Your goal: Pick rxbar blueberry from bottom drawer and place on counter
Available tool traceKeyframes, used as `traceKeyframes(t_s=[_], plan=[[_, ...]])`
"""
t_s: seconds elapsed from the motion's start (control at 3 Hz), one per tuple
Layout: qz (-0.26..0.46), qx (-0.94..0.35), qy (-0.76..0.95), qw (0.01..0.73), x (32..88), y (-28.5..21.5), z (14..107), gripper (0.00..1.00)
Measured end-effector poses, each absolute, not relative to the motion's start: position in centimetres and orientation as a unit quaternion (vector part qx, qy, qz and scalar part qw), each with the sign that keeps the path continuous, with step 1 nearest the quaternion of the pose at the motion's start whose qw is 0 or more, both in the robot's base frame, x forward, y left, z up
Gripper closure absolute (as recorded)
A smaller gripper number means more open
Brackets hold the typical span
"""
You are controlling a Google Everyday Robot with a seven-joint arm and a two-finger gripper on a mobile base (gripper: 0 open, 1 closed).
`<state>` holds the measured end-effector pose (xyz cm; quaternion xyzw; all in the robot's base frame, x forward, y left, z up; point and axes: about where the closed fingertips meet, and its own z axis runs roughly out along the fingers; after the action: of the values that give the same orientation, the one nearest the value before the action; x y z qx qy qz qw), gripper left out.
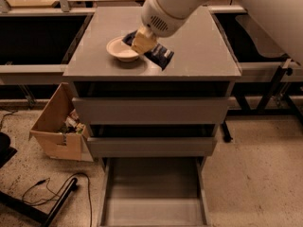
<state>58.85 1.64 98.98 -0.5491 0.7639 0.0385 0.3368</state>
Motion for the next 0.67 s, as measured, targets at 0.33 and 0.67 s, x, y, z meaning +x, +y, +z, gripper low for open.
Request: traceKeyframes(t_s=[0.33, 0.67], plan=[[-0.005, -0.492, 0.776, 0.394, 60.77, -0.99, 102.45, 1.00], [-0.004, -0.485, 0.769, 0.416, 61.37, -0.44, 103.40, 1.00]])
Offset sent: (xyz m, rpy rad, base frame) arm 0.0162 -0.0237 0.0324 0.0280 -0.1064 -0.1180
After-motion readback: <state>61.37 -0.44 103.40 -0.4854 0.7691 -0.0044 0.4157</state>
